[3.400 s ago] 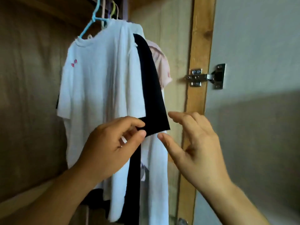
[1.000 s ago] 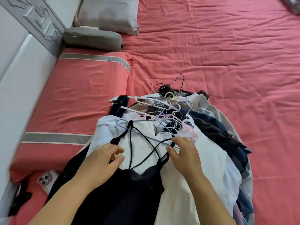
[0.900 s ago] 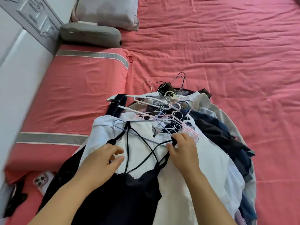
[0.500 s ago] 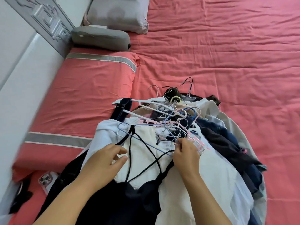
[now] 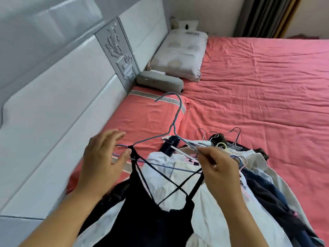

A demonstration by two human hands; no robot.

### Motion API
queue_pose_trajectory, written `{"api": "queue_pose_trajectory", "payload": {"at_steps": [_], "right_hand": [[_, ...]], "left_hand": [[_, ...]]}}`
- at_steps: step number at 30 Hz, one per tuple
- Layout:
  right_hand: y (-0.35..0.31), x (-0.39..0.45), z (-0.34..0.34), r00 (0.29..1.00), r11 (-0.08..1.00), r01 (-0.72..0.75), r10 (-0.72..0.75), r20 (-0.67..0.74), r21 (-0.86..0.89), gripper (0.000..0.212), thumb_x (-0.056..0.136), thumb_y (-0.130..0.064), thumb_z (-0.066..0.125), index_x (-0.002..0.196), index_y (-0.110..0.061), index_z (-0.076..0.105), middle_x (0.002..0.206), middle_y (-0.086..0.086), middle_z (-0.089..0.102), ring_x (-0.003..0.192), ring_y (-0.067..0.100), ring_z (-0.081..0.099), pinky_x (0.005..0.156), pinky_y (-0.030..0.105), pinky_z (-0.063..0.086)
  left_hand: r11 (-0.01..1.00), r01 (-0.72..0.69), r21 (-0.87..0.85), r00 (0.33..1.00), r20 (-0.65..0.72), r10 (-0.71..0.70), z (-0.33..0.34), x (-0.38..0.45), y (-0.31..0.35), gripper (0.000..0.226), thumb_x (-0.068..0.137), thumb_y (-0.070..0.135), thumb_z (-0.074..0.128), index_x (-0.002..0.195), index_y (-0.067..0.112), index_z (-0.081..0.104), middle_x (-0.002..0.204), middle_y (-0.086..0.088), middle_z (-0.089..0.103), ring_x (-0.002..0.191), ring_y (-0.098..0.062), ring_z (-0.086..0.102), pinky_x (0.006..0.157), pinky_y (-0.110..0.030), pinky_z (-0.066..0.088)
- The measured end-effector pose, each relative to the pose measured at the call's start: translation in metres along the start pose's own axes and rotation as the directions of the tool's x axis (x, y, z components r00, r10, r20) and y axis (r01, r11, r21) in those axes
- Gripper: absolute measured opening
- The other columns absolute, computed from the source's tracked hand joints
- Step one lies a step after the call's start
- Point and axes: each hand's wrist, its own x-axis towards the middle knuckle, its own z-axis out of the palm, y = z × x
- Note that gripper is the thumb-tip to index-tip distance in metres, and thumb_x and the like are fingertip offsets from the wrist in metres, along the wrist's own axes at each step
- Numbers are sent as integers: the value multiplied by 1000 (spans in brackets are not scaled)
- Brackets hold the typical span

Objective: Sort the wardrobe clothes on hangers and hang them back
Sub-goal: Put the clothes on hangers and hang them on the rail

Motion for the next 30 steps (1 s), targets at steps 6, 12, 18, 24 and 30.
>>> {"api": "queue_pose_trajectory", "payload": {"at_steps": [6,12,18,24,30], "right_hand": [[-81,-14,27,979,980,175,-183,85,99,14,81,-14,65,82,-28,69,80,-17,61,74,7,56,64,11,38],[-169,-47,67,883,923,329,-376,283,198,41,80,2,69,81,-39,67,78,-15,63,70,8,58,61,10,41],[-269,-110,117,716,836,465,-549,432,292,17,72,-32,70,83,-44,65,83,-19,64,79,4,60,69,10,41],[-352,-192,154,541,738,464,-674,503,490,38,67,-60,63,100,-42,67,96,-19,67,96,1,61,80,5,39],[-411,-270,191,422,666,372,-742,521,647,32,65,-57,62,91,-41,69,89,-15,70,92,0,62,78,2,39]], "left_hand": [[994,49,-93,998,-23,-52,-78,-28,-33,40,81,55,48,98,24,68,85,15,65,82,-2,54,78,-24,43],[983,142,-117,962,-218,-164,-170,-110,-75,24,83,51,47,85,31,60,76,17,59,71,-3,56,65,-24,43],[967,244,-70,861,-443,-249,-269,-220,-99,29,85,41,50,76,18,66,71,16,53,62,0,51,57,-7,35],[911,411,41,718,-631,-296,-364,-348,-112,29,86,41,51,73,19,65,67,13,53,62,-7,49,58,-17,38],[822,568,44,563,-749,-349,-424,-463,-102,24,81,43,55,73,23,67,77,11,61,71,-7,57,63,-17,42]]}}
